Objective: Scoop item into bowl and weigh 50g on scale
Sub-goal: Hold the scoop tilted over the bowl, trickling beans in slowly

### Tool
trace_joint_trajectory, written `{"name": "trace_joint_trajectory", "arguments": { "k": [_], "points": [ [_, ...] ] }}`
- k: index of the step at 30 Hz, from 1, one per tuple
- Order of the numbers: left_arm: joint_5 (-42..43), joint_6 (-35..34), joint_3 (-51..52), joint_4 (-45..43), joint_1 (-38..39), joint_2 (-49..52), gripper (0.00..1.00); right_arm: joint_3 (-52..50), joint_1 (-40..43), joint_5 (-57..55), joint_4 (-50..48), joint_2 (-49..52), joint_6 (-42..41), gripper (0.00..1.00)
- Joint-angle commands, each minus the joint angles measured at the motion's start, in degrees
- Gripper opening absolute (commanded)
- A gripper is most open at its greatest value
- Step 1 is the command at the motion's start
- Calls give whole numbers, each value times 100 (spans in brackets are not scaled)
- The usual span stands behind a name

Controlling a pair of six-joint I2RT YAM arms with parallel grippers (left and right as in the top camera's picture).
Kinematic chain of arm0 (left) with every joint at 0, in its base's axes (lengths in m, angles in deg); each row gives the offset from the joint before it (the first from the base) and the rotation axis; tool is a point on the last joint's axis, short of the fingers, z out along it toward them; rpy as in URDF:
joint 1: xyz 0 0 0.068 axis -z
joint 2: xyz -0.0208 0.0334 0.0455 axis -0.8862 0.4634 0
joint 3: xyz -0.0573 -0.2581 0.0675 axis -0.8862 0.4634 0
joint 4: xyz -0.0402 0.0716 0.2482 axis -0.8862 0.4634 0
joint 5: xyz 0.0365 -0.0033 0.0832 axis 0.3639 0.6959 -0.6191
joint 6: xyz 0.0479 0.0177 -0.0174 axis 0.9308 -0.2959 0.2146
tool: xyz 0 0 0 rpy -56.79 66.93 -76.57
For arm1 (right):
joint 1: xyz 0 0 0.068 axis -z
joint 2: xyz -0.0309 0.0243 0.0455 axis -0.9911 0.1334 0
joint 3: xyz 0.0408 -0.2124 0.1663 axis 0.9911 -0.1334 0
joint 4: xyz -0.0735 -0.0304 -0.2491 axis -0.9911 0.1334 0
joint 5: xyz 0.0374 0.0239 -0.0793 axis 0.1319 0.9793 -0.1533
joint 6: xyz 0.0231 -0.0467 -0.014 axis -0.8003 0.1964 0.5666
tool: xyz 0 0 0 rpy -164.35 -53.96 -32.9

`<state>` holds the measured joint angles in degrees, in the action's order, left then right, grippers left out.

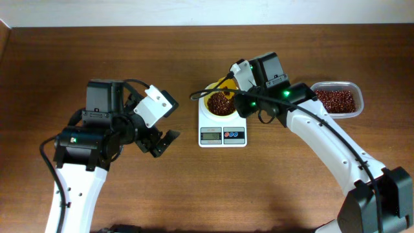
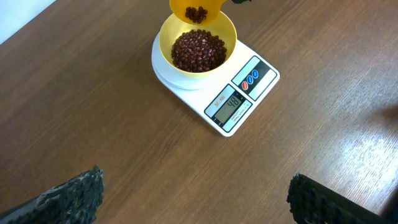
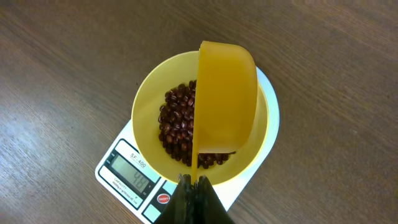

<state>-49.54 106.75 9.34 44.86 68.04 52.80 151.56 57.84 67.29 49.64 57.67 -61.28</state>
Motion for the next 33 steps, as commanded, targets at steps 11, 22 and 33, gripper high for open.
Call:
{"name": "trace_joint_trajectory", "arguments": {
  "k": [11,22,33],
  "points": [
    [-2,87,-101,-4,-17,-2,99,212,-177,-201,214,76,234,4],
    [-2,87,-101,-4,-17,-2,99,326,-192,-391,291,118,278,4],
    [-4,87,-101,-4,-20,-2,99,350,-214,-393,299,116,278,4]
  ]
}}
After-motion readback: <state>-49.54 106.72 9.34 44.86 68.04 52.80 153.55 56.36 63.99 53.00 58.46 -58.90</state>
